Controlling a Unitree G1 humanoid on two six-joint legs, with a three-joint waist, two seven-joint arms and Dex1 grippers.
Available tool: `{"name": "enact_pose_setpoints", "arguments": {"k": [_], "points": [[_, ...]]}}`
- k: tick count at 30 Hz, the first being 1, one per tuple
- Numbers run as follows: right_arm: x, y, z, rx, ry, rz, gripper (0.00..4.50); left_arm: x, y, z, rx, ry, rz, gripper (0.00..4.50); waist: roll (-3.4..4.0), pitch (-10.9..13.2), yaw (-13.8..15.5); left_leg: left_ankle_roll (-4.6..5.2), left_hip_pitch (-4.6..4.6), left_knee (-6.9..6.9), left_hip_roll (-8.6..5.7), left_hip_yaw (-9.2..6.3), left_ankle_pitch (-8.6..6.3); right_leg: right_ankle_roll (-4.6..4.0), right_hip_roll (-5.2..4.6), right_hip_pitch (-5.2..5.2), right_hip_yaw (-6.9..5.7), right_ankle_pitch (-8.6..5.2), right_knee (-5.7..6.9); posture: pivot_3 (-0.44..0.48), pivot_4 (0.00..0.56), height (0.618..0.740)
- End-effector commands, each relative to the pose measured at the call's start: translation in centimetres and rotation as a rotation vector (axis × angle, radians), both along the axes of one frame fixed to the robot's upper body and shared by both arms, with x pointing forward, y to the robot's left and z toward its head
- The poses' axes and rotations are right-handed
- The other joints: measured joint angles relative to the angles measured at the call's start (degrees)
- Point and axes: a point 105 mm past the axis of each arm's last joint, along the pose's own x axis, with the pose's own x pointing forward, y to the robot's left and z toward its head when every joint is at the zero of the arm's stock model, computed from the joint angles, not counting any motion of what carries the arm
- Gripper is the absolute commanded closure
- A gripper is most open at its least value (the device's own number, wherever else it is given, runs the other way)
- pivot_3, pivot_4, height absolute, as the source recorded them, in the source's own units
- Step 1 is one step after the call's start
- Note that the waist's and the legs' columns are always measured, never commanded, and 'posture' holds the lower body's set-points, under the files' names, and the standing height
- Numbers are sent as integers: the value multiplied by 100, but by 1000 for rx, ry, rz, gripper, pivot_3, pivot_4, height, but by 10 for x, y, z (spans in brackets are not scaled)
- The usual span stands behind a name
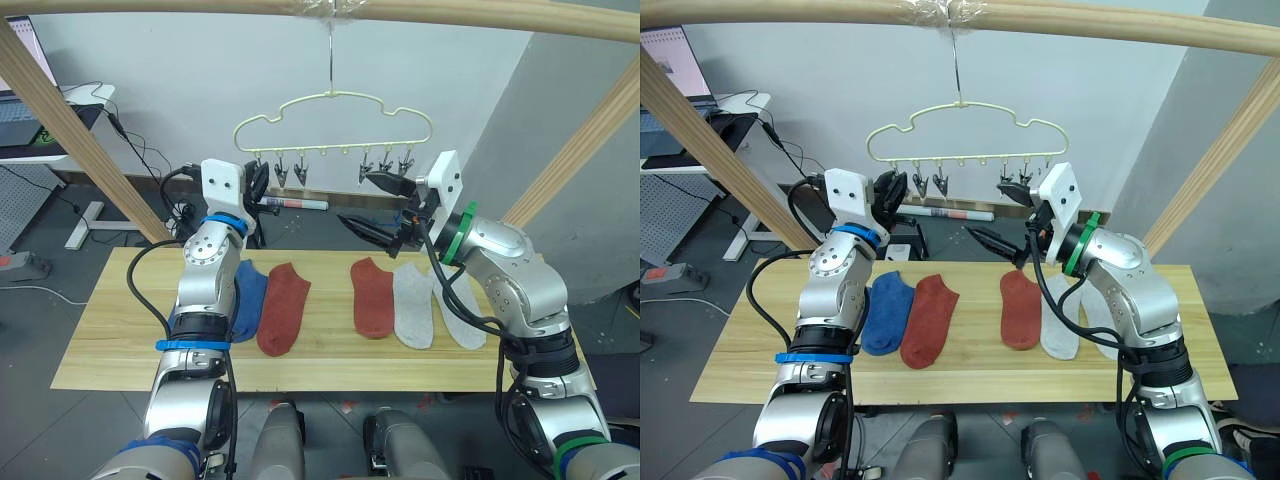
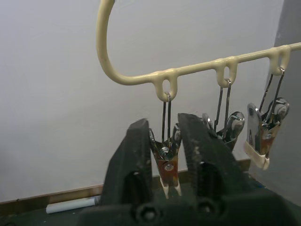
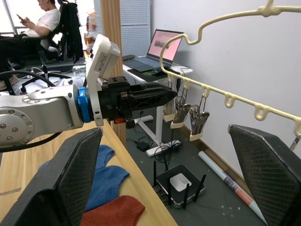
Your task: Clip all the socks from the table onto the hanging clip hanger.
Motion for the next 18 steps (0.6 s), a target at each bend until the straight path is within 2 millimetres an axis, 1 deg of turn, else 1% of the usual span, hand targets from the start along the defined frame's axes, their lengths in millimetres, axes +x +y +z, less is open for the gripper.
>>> {"name": "enact_pose_setpoints", "arguments": {"k": [1, 5, 6, 8, 10, 11, 12, 14, 18], "points": [[-7, 0, 15, 27, -51, 14, 0, -1, 0, 17, -3, -63, 0, 4491, 1, 1, 0, 0, 0, 0, 0, 0, 0, 0, 0, 0, 0, 0, 0, 13, 242, 740], [-6, -1, 12, 24, -41, 9, 0, -1, 2, 19, 11, -67, 10, 4491, 1, 2, 0, 0, 0, 0, 0, 1, 0, 1, 0, 0, 1, 0, 1, 14, 243, 740], [-5, -4, 8, 15, -29, -6, 0, -1, 4, 19, 17, -64, 17, 4491, 1, 3, 0, 0, 0, 0, 0, 1, 0, 1, 0, 0, 1, 0, 0, 20, 243, 740], [2, -14, -5, -26, 4, -77, 0, -1, 6, 18, 30, -52, 22, 4491, 0, 3, 4, 0, 0, 0, 0, 0, 0, 1, 0, 0, 0, 0, 0, 28, 245, 740], [8, -34, -28, -89, 80, -178, 0, -3, 8, 18, 39, -31, 3, 4491, 0, 4, 12, 0, -2, 0, -1, 0, 0, 1, 0, -1, 0, 0, 0, 34, 246, 740], [11, -49, -51, -173, 118, -250, 0, -5, 9, 17, 54, -18, -16, 4491, -1, 4, 16, 0, -2, 0, -1, 1, 0, 1, -1, 0, 0, 0, 0, 34, 246, 740], [11, -61, -66, -236, 140, -295, 0, -6, 10, 17, 66, -9, -29, 4491, 0, 4, 19, 0, -2, 0, -3, 1, 0, 1, -2, 0, 1, -1, -1, 36, 248, 740], [14, -92, -101, -363, 198, -422, 0, -10, 12, 16, 74, 7, -52, 4491, 0, 7, 11, 0, -3, 0, -5, 5, 0, 4, -4, 0, 3, -2, -1, 34, 248, 740], [20, -131, -135, -451, 278, -574, 0, -15, 16, 9, 70, 52, -76, 4491, 5, 14, -64, -1, 2, 0, 0, 13, 0, 9, -2, -5, 7, -5, 6, 26, 247, 740]]}}
